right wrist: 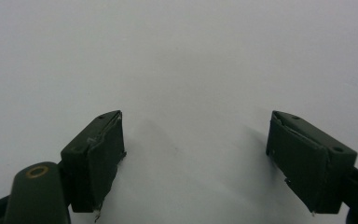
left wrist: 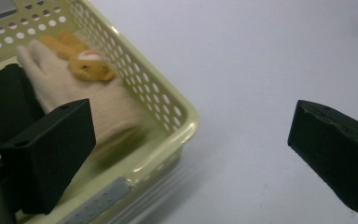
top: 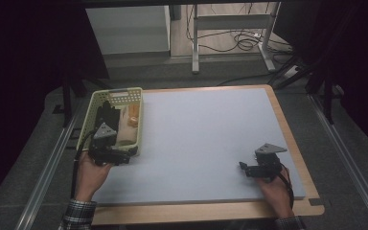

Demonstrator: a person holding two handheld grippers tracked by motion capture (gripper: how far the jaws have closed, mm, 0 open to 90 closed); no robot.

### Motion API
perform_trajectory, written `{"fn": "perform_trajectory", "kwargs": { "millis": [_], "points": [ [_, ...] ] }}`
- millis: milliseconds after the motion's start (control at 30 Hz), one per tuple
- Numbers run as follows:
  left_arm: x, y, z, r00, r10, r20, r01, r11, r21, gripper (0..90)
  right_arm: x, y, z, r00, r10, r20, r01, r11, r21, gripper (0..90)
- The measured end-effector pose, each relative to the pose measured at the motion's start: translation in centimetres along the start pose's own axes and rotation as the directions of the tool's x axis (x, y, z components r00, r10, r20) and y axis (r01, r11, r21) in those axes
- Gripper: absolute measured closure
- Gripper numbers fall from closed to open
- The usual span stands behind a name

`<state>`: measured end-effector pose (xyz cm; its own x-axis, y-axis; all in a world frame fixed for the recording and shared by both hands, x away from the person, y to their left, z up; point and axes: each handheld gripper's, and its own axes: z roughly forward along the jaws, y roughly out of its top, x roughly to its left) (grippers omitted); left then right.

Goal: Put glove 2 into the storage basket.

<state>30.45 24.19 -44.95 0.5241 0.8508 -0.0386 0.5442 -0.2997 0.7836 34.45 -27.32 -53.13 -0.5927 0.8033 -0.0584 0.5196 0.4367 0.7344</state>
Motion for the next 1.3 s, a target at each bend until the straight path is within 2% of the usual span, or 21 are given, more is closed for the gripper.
{"fn": "perform_trajectory", "kwargs": {
  "millis": [200,233,267,400,500,533,567,700,767,800,1033,1100,1233,1300],
  "points": [
    [-1.7,-0.2,0.0,0.9993,0.023,0.03,-0.022,0.9997,-0.014,1.0,0.0,0.0,0.0,1.0,-0.001,0.001,0.001,1.0,0.0,18.5],
    [-2.4,-0.3,0.0,0.9988,0.028,0.04,-0.027,0.9994,-0.021,1.0,0.0,0.0,0.0,1.0,-0.001,0.001,0.001,1.0,0.0,18.5],
    [-2.4,-0.3,0.0,0.9988,0.028,0.04,-0.027,0.9994,-0.021,1.1,0.0,0.0,0.0,1.0,-0.001,0.001,0.001,1.0,0.0,18.5],
    [-3.9,-0.4,0.2,0.9962,0.051,0.071,-0.048,0.9983,-0.031,1.1,0.0,0.0,0.0,1.0,-0.001,0.001,0.001,1.0,0.0,18.5],
    [-5.5,-0.5,0.6,0.9922,0.075,0.1,-0.071,0.9968,-0.038,1.1,0.0,0.0,0.0,1.0,-0.001,0.002,0.001,1.0,0.0,18.5],
    [-5.5,-0.5,0.6,0.9922,0.075,0.1,-0.071,0.9968,-0.038,1.1,0.0,0.0,0.0,1.0,-0.001,0.002,0.001,1.0,0.0,18.5],
    [-6.3,-0.6,0.8,0.9899,0.082,0.115,-0.078,0.9961,-0.043,1.1,0.0,0.0,0.0,1.0,-0.001,0.001,0.001,1.0,0.0,18.5],
    [-7.5,-0.8,1.3,0.9863,0.099,0.132,-0.093,0.9945,-0.049,1.2,0.0,0.0,0.0,1.0,0.0,0.001,0.0,1.0,0.0,18.5],
    [-8.9,-1.0,2.1,0.9797,0.11,0.167,-0.103,0.9934,-0.052,1.3,0.0,0.0,0.0,1.0,-0.001,0.001,0.001,1.0,0.0,18.5],
    [-8.9,-1.0,2.1,0.9797,0.11,0.167,-0.103,0.9934,-0.052,1.2,0.0,0.0,0.0,1.0,-0.001,0.001,0.001,1.0,0.0,18.5],
    [-12.1,-1.8,4.5,0.9646,0.165,0.206,-0.164,0.9862,-0.023,0.8,0.0,0.0,0.0,1.0,-0.002,0.002,0.002,1.0,0.0,18.5],
    [-12.6,-2.0,5.1,0.9626,0.177,0.205,-0.179,0.9838,-0.009,0.7,0.0,0.0,0.0,1.0,-0.002,0.002,0.002,1.0,0.0,18.5],
    [-13.2,-2.4,6.1,0.9589,0.166,0.23,-0.171,0.9854,0.0,0.4,0.0,0.0,0.0,1.0,-0.003,0.003,0.003,1.0,0.0,18.5],
    [-13.6,-3.0,7.2,0.9575,0.157,0.242,-0.165,0.9861,0.016,0.3,0.0,0.0,0.0,1.0,-0.002,0.002,0.002,1.0,0.0,18.5]
  ]
}}
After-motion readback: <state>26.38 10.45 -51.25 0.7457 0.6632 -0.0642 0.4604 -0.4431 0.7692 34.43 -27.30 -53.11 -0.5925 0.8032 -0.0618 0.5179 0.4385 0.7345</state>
